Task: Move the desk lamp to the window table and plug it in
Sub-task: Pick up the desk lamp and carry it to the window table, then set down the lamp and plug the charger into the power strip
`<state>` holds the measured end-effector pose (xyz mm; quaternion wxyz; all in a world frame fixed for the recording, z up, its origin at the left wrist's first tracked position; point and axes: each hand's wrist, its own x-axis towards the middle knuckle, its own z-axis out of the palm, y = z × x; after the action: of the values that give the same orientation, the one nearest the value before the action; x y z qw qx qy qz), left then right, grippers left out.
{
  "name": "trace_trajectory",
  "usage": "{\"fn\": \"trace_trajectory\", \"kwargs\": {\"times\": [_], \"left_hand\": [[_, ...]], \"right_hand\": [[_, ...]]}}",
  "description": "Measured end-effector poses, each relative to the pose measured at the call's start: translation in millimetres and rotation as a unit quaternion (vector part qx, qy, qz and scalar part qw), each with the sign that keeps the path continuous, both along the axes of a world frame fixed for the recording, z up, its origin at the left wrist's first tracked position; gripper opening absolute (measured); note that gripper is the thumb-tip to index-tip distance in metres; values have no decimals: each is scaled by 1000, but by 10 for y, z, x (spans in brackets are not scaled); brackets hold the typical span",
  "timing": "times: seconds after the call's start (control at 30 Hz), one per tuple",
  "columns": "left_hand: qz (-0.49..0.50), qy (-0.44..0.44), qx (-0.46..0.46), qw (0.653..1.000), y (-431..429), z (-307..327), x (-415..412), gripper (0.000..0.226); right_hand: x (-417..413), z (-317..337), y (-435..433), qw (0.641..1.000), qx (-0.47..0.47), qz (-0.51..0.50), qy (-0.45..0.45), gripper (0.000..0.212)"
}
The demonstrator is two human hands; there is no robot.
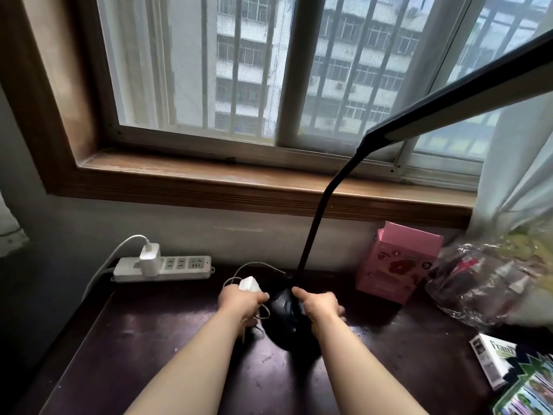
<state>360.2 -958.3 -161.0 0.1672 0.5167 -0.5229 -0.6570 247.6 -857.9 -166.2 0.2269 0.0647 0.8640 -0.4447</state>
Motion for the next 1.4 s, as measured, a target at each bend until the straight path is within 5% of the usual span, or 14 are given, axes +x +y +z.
{"fn": "trace_trajectory", "kwargs": {"times": [0.3, 0.5, 0.87, 1.17, 1.4], "left_hand": [[-77, 37, 54, 995, 104, 648, 453, 44], [-96, 56, 91, 990, 328, 1072, 797, 27], [-108, 61, 103, 987, 439, 1260, 1298, 32], [-159, 16, 90, 983, 455, 1258, 1566, 51], [-143, -137, 133, 971, 227, 1136, 1863, 74]], "right_hand": [[434, 568, 164, 999, 39, -8, -4, 54], [797, 1039, 227, 991, -104, 59, -52, 2], [1312, 1324, 320, 952, -206, 182, -133, 12], [1600, 1331, 326, 931, -189, 224, -217, 13], [1631, 1446, 249, 919, -275, 177, -220, 25]]}}
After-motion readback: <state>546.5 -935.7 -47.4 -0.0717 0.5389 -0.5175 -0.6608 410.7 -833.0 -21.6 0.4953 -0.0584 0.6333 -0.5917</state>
